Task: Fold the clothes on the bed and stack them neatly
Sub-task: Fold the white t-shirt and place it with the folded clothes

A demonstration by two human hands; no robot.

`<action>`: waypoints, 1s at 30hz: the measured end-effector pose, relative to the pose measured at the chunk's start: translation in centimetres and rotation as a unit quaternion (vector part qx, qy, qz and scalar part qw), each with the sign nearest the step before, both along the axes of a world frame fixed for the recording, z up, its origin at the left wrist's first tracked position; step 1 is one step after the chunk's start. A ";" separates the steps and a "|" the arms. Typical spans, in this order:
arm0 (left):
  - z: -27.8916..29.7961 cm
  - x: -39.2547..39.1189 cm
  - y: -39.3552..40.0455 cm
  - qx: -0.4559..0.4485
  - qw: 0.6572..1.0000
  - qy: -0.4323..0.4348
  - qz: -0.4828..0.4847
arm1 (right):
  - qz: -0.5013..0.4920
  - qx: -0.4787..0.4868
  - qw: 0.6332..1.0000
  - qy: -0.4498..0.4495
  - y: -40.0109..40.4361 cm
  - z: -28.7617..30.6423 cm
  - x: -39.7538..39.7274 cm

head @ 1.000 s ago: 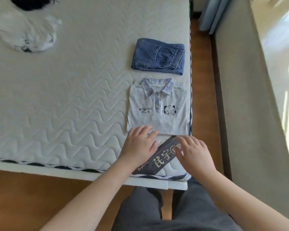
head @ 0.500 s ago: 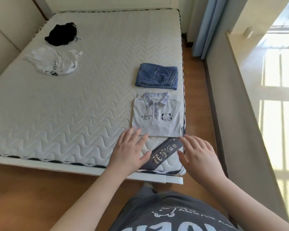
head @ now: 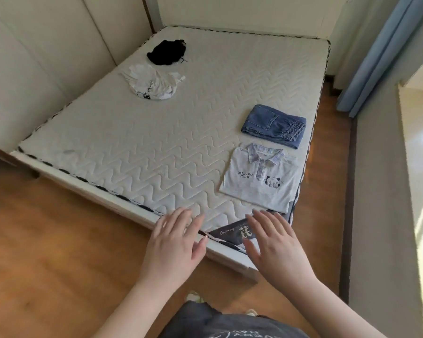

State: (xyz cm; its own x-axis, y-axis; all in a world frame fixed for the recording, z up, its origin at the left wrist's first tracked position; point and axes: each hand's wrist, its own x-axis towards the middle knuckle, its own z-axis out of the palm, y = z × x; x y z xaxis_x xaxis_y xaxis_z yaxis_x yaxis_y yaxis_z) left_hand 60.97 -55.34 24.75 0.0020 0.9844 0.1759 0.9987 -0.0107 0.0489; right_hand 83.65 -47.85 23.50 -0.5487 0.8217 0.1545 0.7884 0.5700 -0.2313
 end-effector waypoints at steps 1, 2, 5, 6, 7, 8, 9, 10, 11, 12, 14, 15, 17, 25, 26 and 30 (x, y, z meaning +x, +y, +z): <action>0.0 -0.2 -1.0 -0.005 1.000 0.000 0.022 | 0.014 0.002 1.000 0.002 -0.1 0.4 -0.8; 0.0 -0.5 -2.0 -0.010 0.999 -0.001 0.041 | 0.030 0.002 1.000 0.004 -0.3 0.6 -1.7; 0.2 -2.0 -5.0 -0.028 0.996 0.008 0.088 | 0.082 -0.002 0.997 0.012 -1.2 1.0 -5.0; 0.4 -2.8 -6.1 -0.029 0.994 0.008 0.103 | 0.099 -0.008 0.995 0.014 -1.7 1.2 -6.2; 0.4 -3.6 -7.1 -0.030 0.993 0.008 0.117 | 0.115 -0.011 0.993 0.014 -2.3 1.4 -7.6; 0.6 -4.5 -8.2 -0.033 0.991 0.009 0.130 | 0.131 -0.011 0.991 0.012 -2.9 1.7 -8.9; 0.6 -5.5 -9.4 -0.039 0.989 0.009 0.144 | 0.148 -0.012 0.989 0.011 -3.5 1.8 -10.3; 0.7 -6.5 -10.6 -0.045 0.986 0.008 0.159 | 0.164 -0.012 0.986 0.010 -4.2 1.9 -11.7; 0.7 -7.5 -11.9 -0.051 0.983 0.007 0.174 | 0.177 -0.012 0.984 0.011 -4.9 2.0 -13.1; 0.8 -8.5 -13.1 -0.056 0.980 0.005 0.191 | 0.188 -0.012 0.982 0.011 -5.7 2.1 -14.5; 1.1 -10.6 -15.6 -0.061 0.972 0.000 0.225 | 0.214 -0.015 0.977 0.010 -7.4 2.0 -17.5; 1.3 -11.7 -16.9 -0.059 0.969 -0.001 0.239 | 0.228 -0.016 0.973 0.009 -8.4 1.9 -19.1; 1.4 -13.9 -19.7 -0.051 0.964 0.001 0.262 | 0.256 -0.017 0.967 0.004 -10.5 1.8 -22.4; 1.4 -22.9 -29.2 -0.035 0.943 0.003 0.332 | 0.361 0.033 0.932 0.008 -17.9 1.9 -33.7; 1.5 -23.8 -30.0 -0.028 0.941 0.000 0.338 | 0.369 0.039 0.929 0.009 -18.6 2.2 -34.9; 2.5 -27.1 -32.2 0.010 0.928 -0.004 0.373 | 0.406 0.051 0.913 0.009 -20.3 3.7 -39.6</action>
